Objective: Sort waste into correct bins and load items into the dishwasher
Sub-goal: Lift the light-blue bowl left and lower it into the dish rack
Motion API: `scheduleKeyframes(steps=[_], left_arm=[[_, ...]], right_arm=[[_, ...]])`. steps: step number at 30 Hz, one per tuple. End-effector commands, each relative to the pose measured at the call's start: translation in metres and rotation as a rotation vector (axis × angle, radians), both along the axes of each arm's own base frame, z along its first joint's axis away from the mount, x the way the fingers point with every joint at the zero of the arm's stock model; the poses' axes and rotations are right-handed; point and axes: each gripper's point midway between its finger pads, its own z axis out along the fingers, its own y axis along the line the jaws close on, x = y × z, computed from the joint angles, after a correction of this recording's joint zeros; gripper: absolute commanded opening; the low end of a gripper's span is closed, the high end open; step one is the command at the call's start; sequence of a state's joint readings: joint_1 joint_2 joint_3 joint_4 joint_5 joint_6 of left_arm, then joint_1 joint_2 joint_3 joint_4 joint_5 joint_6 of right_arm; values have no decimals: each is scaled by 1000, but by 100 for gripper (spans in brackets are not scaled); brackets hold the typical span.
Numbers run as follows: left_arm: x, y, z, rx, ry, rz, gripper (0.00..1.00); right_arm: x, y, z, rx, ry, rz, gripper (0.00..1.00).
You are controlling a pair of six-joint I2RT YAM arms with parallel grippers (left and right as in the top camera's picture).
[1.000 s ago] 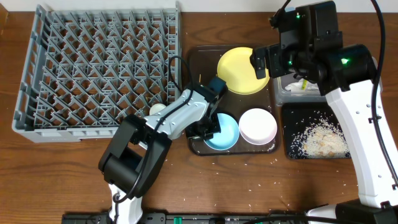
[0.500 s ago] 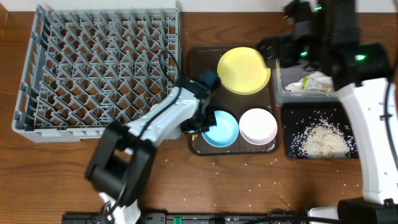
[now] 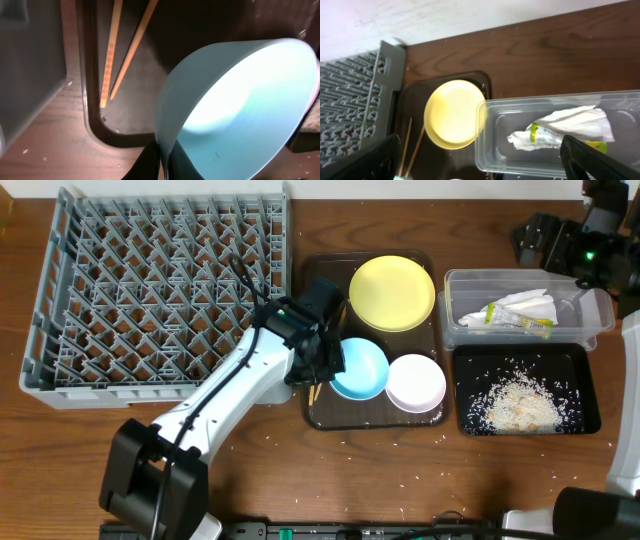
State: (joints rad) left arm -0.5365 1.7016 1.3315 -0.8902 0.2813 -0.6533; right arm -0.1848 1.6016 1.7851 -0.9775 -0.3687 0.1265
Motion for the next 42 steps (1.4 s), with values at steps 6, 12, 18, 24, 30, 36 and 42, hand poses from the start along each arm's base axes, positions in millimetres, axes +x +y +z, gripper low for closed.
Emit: scheduleKeyframes(steps=[6,12,18,24,30,36,42], left_arm=[[43,34,51,-71,-230,56,7],[75,102,77,134,-424,230,8],[88,167,94,407,-539,384,7],[88,213,112,655,-617,476,7],[89,235,122,820,-650,515,7],[100,234,113,868,-646,462,7],[102,245,109,999,-639,472,7]], right_arm=[[-3,1,3,26,1,-1,99],[-3,1,3,26,1,-1,99],[-3,1,3,26,1,-1,99],[-3,1,3,26,1,-1,99],[-3,1,3,26,1,-1,99],[-3,1,3,26,1,-1,99],[-3,1,3,26,1,-1,99]])
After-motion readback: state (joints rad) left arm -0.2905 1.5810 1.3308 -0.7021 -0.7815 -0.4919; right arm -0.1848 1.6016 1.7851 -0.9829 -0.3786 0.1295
